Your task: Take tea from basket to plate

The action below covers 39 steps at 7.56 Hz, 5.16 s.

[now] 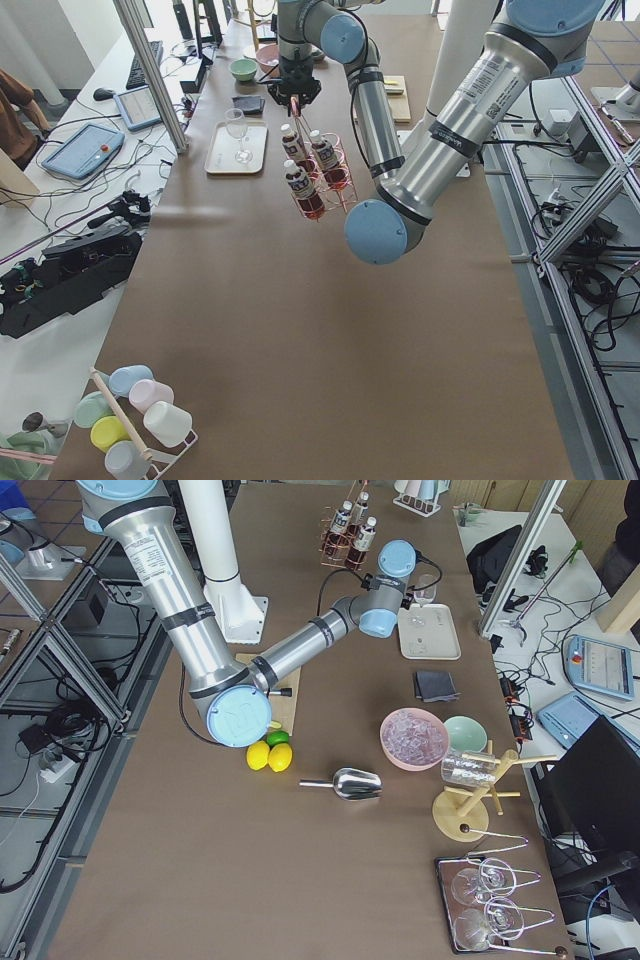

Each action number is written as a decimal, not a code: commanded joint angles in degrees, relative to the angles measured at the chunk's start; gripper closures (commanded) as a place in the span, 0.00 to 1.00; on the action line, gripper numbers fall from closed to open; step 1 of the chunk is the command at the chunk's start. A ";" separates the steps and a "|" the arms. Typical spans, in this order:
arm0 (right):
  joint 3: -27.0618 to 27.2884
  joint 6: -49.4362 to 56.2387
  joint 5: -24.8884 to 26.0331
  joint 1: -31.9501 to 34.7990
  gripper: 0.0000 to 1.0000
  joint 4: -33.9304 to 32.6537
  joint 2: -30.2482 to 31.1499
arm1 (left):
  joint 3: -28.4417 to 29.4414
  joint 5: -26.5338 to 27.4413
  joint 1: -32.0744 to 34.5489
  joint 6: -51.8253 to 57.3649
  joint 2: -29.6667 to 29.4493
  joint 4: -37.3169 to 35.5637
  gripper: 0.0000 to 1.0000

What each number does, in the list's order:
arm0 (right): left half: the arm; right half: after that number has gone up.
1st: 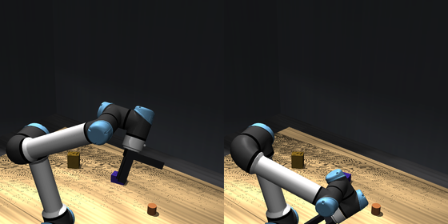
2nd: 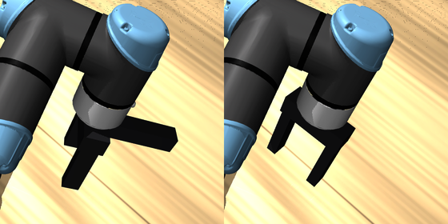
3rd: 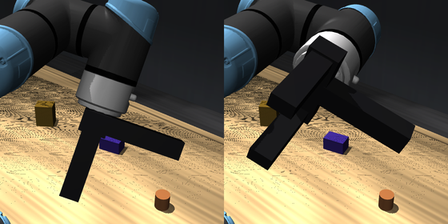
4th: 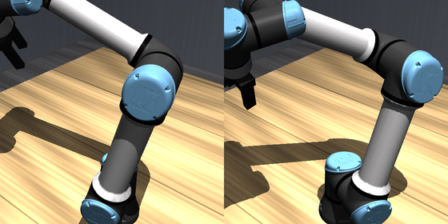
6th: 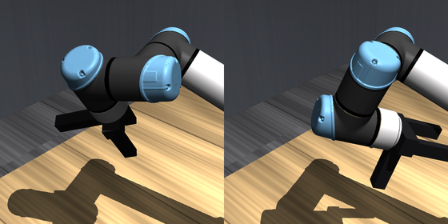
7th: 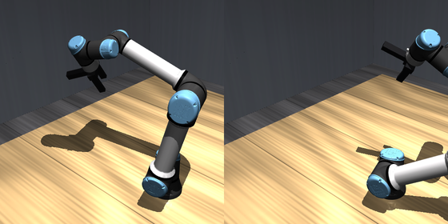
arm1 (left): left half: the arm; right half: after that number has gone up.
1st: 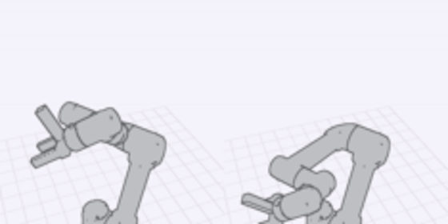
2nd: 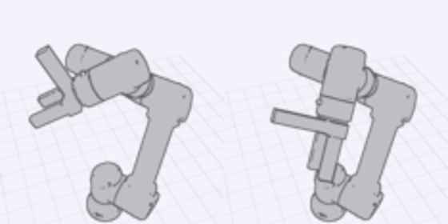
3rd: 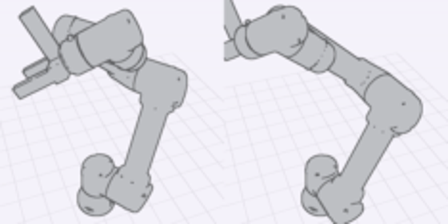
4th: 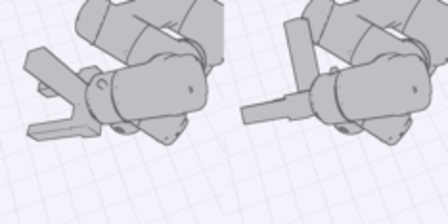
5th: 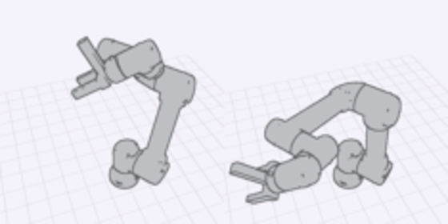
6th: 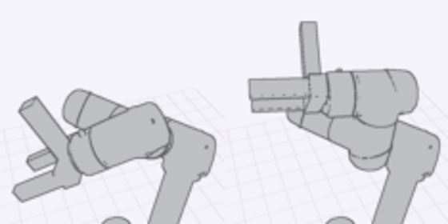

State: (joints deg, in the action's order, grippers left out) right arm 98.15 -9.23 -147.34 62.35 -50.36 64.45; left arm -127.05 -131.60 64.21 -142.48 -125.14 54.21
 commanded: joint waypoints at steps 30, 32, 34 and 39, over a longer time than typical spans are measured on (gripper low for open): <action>0.55 -14.22 15.39 -13.36 0.02 21.70 0.00 | 15.51 16.55 -29.31 -13.53 -21.37 2.92 1.00; 0.55 -14.68 20.84 -19.08 0.02 22.58 -1.43 | 16.22 16.64 -29.31 -13.35 -21.20 3.01 1.00; 0.90 -14.77 23.84 -22.35 0.02 23.11 -1.52 | 15.61 16.64 -29.22 -13.18 -21.28 3.01 1.00; 0.47 -14.16 25.33 -23.94 0.06 23.02 -0.73 | 14.20 16.64 -29.14 -13.09 -20.06 2.92 1.00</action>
State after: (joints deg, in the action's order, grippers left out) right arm 98.93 -23.71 -123.22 38.86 -27.27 63.26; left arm -112.33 -114.96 35.06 -155.61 -145.87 57.13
